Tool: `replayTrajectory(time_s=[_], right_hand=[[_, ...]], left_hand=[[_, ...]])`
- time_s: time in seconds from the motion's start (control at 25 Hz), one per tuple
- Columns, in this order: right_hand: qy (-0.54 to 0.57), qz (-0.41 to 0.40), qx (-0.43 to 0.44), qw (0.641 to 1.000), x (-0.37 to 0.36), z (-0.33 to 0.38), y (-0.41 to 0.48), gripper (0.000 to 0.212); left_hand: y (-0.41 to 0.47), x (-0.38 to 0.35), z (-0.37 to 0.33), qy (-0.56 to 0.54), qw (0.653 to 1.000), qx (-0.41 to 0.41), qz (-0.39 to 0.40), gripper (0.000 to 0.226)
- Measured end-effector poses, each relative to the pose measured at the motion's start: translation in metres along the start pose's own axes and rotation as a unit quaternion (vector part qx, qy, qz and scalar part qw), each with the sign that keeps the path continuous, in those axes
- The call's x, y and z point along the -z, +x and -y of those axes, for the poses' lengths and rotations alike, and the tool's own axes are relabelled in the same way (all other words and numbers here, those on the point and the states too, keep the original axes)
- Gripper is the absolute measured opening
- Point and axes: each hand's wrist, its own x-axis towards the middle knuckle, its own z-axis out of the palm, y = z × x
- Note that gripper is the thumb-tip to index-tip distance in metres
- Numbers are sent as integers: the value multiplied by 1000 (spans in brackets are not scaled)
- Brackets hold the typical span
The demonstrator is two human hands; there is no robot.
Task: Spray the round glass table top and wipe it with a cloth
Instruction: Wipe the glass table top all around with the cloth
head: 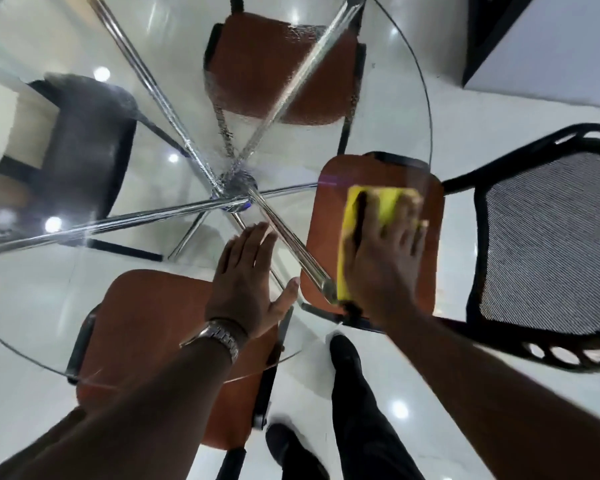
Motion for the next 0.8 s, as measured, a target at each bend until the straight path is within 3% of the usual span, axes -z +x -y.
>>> replayTrajectory(time_s=[0.04, 0.12, 0.24, 0.36, 0.48, 0.56, 0.6, 0.72, 0.76, 0.8], right_hand=[[-13, 31, 131, 991, 2, 6, -20, 64], [-6, 73, 334, 940, 0, 13, -9, 62], [-8, 55, 427, 902, -13, 40, 57, 61], [-7, 44, 495, 868, -39, 96, 112, 64], [-9, 54, 509, 859, -47, 145, 133, 66], [3, 40, 491, 870, -47, 135, 140, 64], [8, 20, 451, 892, -45, 121, 143, 63], [-10, -18, 209, 978, -38, 90, 132, 61], [-24, -34, 171, 984, -38, 98, 128, 60], [-24, -46, 185, 981, -41, 117, 126, 59]], left_hand=[[1, 1, 1, -20, 1000, 8, -3, 78], [-2, 2, 1, -75, 996, 33, -27, 75], [-6, 7, 5, -158, 976, 95, -114, 63], [-5, 15, 28, -116, 963, 187, -157, 56], [-14, 15, 47, -59, 972, 192, -126, 61], [-16, 12, 45, -29, 981, 170, -91, 65], [-15, 12, 44, -19, 983, 165, -79, 67], [-15, 13, 45, -12, 985, 168, -41, 68], [-14, 14, 46, -15, 985, 169, -33, 68], [-13, 15, 47, -19, 985, 171, -25, 68]])
